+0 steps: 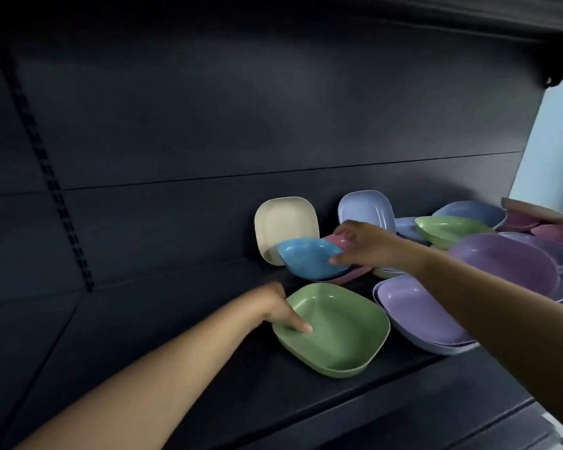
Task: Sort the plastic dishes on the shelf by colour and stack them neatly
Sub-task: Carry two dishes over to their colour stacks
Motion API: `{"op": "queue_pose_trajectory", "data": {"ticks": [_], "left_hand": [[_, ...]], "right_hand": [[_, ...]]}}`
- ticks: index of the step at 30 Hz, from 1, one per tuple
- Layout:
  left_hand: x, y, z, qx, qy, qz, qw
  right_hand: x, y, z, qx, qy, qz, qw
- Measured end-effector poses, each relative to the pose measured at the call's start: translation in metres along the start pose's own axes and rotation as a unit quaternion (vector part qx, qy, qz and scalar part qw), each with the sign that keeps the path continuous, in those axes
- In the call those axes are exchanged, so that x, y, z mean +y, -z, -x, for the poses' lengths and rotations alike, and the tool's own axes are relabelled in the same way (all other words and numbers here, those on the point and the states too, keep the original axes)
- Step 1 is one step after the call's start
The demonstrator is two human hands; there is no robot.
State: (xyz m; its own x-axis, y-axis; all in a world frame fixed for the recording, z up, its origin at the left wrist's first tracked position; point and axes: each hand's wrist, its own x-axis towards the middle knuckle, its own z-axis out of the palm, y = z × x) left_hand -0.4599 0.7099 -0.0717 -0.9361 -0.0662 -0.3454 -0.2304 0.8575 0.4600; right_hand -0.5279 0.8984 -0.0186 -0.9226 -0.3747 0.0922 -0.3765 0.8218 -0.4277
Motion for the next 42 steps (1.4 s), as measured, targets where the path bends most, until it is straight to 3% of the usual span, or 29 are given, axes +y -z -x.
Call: {"op": "queue_pose_trajectory", "data": {"ticks": [7, 14, 21, 25, 30, 35, 42], "left_hand": [[-0.018, 0.017, -0.005, -0.021, 0.008, -0.001, 1.000], [-0.056, 0.037, 0.000, -0.026, 0.044, 0.052, 0.997], [-0.099, 0.058, 0.019, -0.003, 0.092, 0.203, 0.975], [-0.130, 0.059, 0.035, 0.051, 0.106, 0.285, 0.951], [-0.162, 0.066, 0.072, 0.160, 0.094, 0.422, 0.888], [-0.201, 0.083, 0.136, 0.249, 0.081, 0.449, 0.855], [-0.305, 0.108, 0.244, 0.326, 0.084, 0.472, 0.815]], "right_hand": [[0.008, -0.018, -0.054, -0.093, -0.057, 0.006, 0.994], [0.012, -0.031, -0.082, -0.118, -0.086, 0.023, 0.989], [0.011, -0.040, -0.086, -0.114, -0.167, -0.201, 0.958], [-0.008, -0.028, -0.080, -0.092, -0.157, -0.284, 0.941], [-0.055, -0.030, -0.066, -0.044, -0.076, -0.424, 0.901], [-0.126, -0.042, -0.041, -0.056, -0.039, -0.437, 0.897], [-0.266, -0.076, 0.021, -0.061, 0.015, -0.461, 0.885]]}}
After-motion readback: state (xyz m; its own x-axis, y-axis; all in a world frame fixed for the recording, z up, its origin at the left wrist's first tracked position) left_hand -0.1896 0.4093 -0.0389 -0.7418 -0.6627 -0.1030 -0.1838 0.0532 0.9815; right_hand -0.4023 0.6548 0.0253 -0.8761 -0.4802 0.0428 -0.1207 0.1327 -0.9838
